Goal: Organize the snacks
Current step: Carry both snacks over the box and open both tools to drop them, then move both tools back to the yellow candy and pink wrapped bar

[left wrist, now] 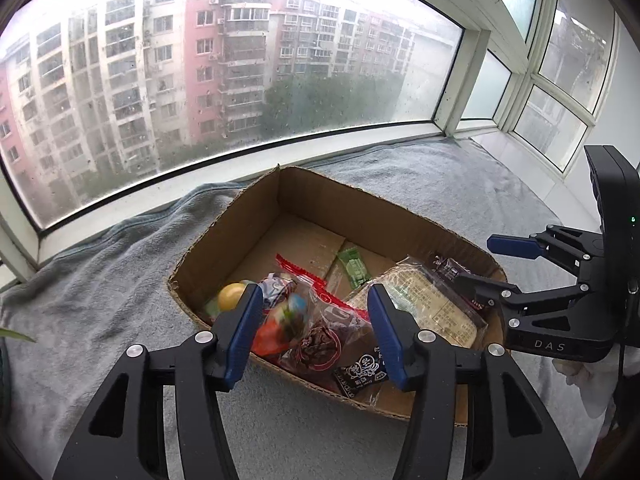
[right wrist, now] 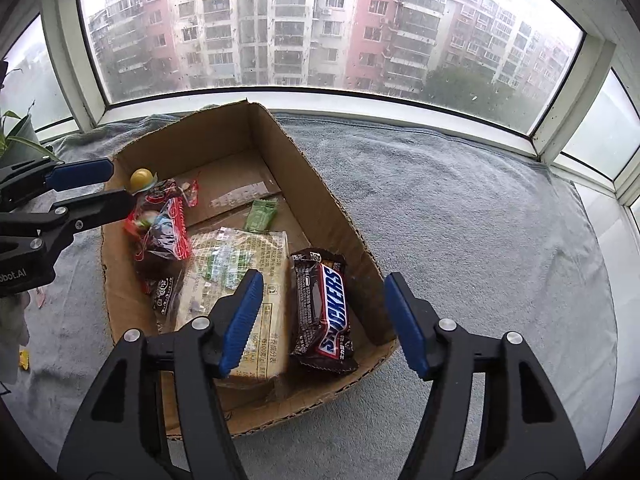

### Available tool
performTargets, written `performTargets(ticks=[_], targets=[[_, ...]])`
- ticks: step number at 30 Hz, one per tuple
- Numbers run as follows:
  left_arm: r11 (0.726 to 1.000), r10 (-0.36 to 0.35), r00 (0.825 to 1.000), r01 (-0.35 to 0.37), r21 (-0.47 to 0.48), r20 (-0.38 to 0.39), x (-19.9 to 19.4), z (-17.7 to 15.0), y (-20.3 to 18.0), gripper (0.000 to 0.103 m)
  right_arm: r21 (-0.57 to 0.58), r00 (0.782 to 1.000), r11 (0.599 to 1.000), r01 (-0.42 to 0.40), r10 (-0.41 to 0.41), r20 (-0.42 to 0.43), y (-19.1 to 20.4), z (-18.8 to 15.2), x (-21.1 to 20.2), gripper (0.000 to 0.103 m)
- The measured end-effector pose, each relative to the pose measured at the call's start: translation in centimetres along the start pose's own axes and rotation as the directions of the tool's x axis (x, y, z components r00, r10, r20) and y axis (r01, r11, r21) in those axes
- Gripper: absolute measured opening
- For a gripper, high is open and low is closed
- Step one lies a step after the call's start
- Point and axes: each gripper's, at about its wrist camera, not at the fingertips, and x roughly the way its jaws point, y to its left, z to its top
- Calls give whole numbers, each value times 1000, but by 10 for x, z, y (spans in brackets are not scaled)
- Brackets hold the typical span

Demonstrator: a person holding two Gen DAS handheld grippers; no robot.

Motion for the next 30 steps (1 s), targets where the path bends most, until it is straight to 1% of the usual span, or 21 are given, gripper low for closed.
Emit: performTargets(ticks=[7,14,18,22,26,30], targets=[[1000,8,1000,-8,6,8,-7,0,1,54,-12,1000,1000,12,-12,1,6,1,-7,66],[1000,17,999,-18,15,30,-25,2,1,54,-31,999,999,8,-7,33,18,3,-32,66],[1000,25,999,-25,15,45,-44,-2,5,54,-51,998,999,-1,4,59,28,5,-49,66],[999,47,997,-48,5,69,-66,-5,12,54,-65,996,998,-16,22,84,40,6,-66,66],[998,65,993,-65,-6,94,-93,-10,22,54,-91,993,995,-38,48,112,56,5,-85,66],[995,102,987,-101,-10,121,-126,-22,38,54,-125,987,990,-64,82,141,75,5,-104,66]])
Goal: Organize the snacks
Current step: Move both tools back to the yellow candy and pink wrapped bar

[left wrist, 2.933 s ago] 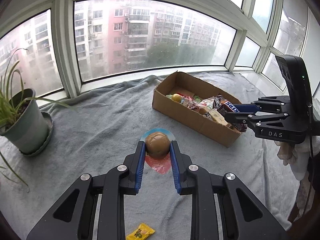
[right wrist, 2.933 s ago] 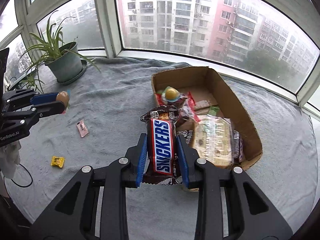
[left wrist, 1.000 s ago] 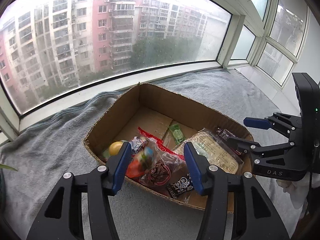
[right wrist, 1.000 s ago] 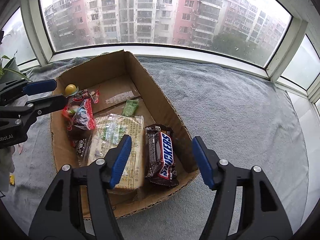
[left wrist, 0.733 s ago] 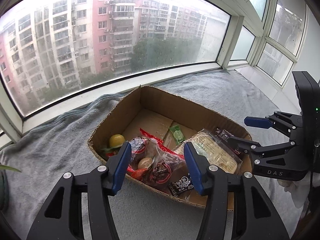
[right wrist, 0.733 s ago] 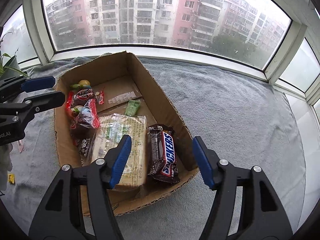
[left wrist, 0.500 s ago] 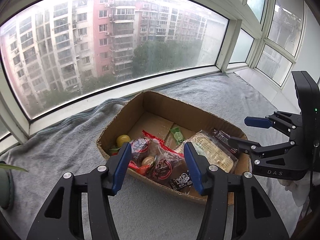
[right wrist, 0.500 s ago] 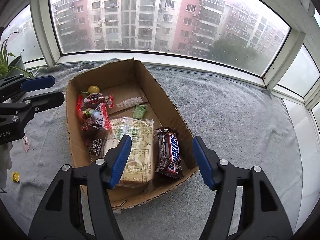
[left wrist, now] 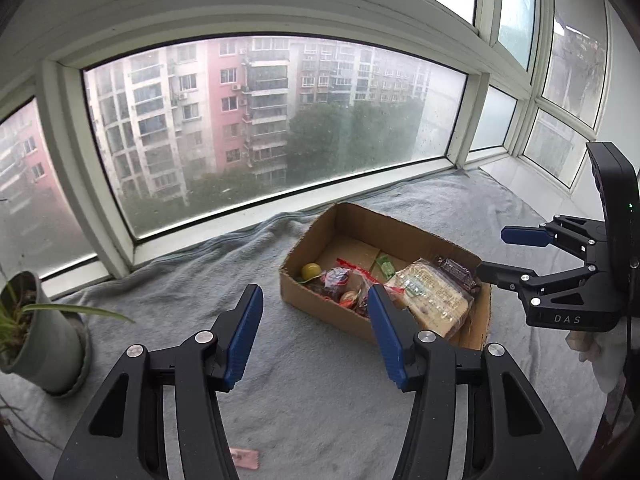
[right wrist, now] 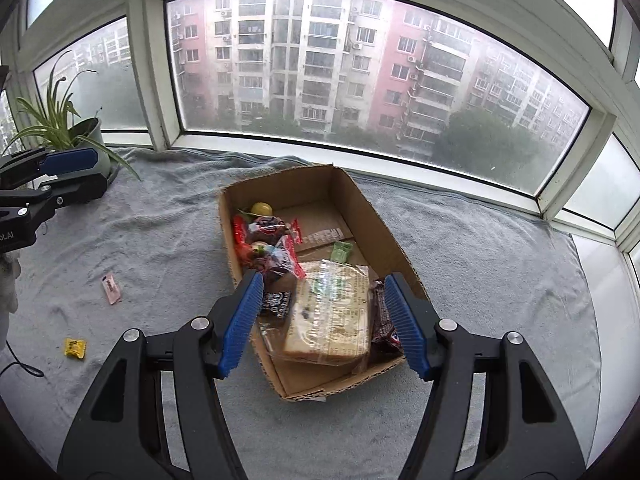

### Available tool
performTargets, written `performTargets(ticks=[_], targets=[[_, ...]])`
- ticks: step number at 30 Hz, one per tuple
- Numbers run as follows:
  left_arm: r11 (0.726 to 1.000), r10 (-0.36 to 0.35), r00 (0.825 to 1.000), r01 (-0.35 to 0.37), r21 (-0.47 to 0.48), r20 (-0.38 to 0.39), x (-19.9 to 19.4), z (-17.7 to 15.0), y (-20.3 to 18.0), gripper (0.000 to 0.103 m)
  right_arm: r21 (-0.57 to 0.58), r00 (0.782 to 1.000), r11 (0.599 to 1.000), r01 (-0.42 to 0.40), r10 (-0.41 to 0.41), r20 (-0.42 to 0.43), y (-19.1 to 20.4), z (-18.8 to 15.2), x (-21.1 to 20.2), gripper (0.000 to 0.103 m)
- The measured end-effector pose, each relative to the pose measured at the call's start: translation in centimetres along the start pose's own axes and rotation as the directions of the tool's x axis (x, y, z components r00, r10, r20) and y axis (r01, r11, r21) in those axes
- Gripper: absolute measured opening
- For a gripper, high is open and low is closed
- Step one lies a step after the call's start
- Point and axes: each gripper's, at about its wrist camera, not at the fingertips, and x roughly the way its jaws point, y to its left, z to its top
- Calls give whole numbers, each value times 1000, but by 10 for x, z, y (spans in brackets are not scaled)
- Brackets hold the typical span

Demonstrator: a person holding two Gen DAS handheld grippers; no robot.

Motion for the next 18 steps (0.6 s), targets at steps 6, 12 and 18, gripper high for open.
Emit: performTargets(ticks=[6,12,18], targets=[[999,48,999,-47,-16,19,-48,-19,30,54,-38,997,997,-69,70,33,30,7,-13,66],[997,64,998,-64,-45,1,-80,-54,56,54,-106,990,985,-139,142,23,66,8,-10,66],[996,53,996,-58,-70,-70,-92,-101,70,53,-175,975,959,-221,222,-12,103,9,3,66]])
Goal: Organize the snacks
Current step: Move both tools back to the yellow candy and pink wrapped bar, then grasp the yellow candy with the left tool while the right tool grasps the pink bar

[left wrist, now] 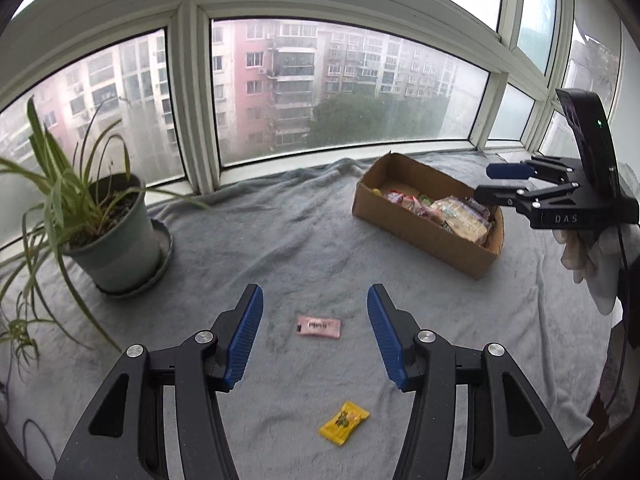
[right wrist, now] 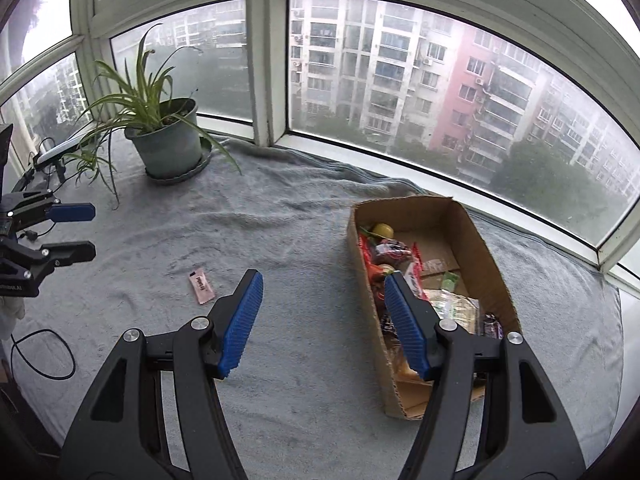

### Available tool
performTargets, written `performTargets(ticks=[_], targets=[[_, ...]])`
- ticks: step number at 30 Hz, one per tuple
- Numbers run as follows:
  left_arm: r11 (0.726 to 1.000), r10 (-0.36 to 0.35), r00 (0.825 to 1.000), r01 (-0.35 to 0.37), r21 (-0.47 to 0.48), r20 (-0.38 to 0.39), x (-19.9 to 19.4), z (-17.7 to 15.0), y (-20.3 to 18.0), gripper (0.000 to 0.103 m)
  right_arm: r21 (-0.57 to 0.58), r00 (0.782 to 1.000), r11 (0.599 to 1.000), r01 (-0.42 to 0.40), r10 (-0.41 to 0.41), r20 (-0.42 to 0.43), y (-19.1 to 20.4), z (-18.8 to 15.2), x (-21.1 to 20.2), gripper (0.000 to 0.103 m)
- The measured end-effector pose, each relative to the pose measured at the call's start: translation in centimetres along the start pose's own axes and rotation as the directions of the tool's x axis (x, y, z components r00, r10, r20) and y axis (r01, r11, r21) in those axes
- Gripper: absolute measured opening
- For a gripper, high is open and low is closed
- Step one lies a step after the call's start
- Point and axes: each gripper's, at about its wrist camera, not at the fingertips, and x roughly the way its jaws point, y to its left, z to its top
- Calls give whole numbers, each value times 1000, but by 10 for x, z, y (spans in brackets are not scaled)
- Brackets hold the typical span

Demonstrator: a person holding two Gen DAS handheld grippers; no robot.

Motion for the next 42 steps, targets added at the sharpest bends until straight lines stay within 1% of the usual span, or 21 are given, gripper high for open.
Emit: performTargets(ticks=[4,8,11,15,17,19,22,23,29,30,31,32,36,42], targets=[[1000,-16,998,16,6,-55,3,-27,3,53,-55,997,996,-73,72,-30,23,-1,18,66],[999,-46,992,48,10,-114,9,-52,2,53,-131,988,981,-143,133,-82,51,-6,37,66],[996,-70,985,76,34,-154,17,-67,-3,53,-181,979,967,-181,160,-126,68,-11,53,66],[988,-102,975,122,90,-200,28,-83,-14,53,-228,967,948,-220,182,-179,86,-15,72,66],[983,-111,969,140,120,-222,34,-88,-19,53,-238,960,941,-242,197,-198,90,-15,81,63],[978,-112,964,150,145,-240,42,-91,-22,48,-249,956,935,-254,203,-213,95,-14,90,55],[970,-123,962,169,176,-245,50,-95,-23,45,-254,952,930,-268,214,-219,100,-15,102,53],[967,-127,961,175,186,-244,52,-97,-24,42,-250,950,929,-274,222,-220,101,-16,106,53],[963,-139,956,192,191,-259,66,-107,-20,41,-246,940,920,-306,251,-231,110,-17,128,51],[962,-144,955,196,189,-257,67,-108,-20,41,-250,938,917,-311,254,-234,112,-16,132,49],[962,-147,955,198,188,-256,68,-109,-20,41,-252,937,915,-315,257,-238,114,-16,136,44],[962,-146,955,198,188,-257,70,-109,-20,40,-253,935,913,-320,260,-243,115,-16,140,43],[961,-152,954,204,187,-259,75,-110,-19,40,-264,935,911,-317,253,-249,118,-15,153,43],[955,-152,955,208,210,-255,78,-111,-22,40,-262,929,906,-333,268,-255,121,-15,162,43]])
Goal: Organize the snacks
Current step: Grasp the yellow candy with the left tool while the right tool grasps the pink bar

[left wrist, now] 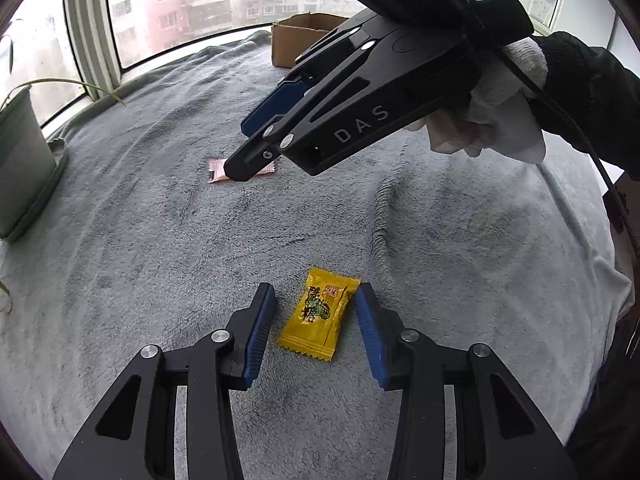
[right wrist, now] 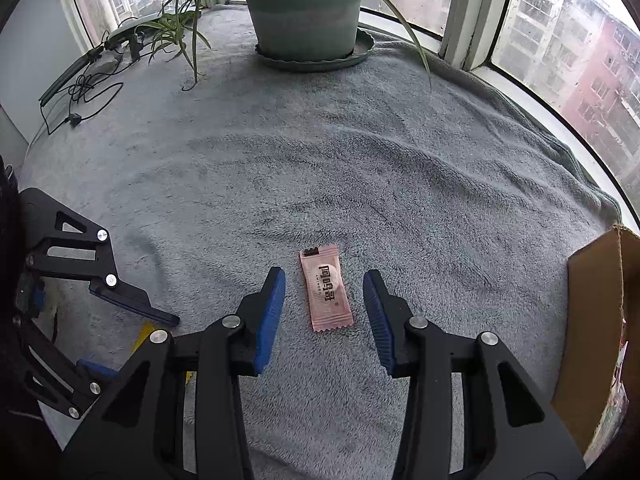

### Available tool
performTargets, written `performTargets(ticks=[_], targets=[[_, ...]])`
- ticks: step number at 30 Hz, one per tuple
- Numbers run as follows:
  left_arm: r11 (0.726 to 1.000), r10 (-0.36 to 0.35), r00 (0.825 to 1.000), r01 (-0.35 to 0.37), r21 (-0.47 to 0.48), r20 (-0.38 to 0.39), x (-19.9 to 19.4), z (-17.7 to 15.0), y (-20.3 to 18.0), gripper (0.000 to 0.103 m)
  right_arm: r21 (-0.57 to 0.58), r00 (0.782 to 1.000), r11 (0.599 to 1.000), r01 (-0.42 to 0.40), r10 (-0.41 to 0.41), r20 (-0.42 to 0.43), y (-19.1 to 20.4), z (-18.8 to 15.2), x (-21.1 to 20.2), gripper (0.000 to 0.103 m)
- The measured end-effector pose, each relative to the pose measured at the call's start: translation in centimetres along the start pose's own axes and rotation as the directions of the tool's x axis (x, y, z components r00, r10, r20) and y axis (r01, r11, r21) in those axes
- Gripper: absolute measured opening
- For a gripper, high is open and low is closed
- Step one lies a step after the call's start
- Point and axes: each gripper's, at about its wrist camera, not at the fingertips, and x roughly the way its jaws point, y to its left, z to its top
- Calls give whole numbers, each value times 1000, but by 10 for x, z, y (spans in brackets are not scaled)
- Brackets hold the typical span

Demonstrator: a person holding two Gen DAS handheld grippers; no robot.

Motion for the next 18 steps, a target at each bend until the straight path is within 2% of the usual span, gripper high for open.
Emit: performTargets(ticks=[3,5,8,10,12,15,18], targets=[[1000,-7,1000,7,-7,7,0,1,1,40,-10,1000,1000,2,-2,-12,3,0,6,41],[1000,-6,1000,6,-8,11,-1,0,1,39,-12,1000,1000,-3,3,-20,4,-1,10,35],[1000,0,1000,0,-11,13,-2,0,2,36,-15,1000,1000,-6,6,-18,5,-1,10,34],[1000,1,1000,-1,-14,11,-2,1,3,34,-14,1000,1000,-14,14,-18,5,-1,10,26],[1000,2,1000,-2,-13,11,-4,0,3,28,-14,1000,1000,-25,24,-20,6,-1,10,21],[1000,7,1000,-7,-16,15,-5,-1,2,23,-16,1000,1000,-23,23,-22,7,-2,10,21],[1000,-1,1000,2,-30,16,-6,-2,3,23,-11,999,999,-32,32,-22,8,-3,9,21]])
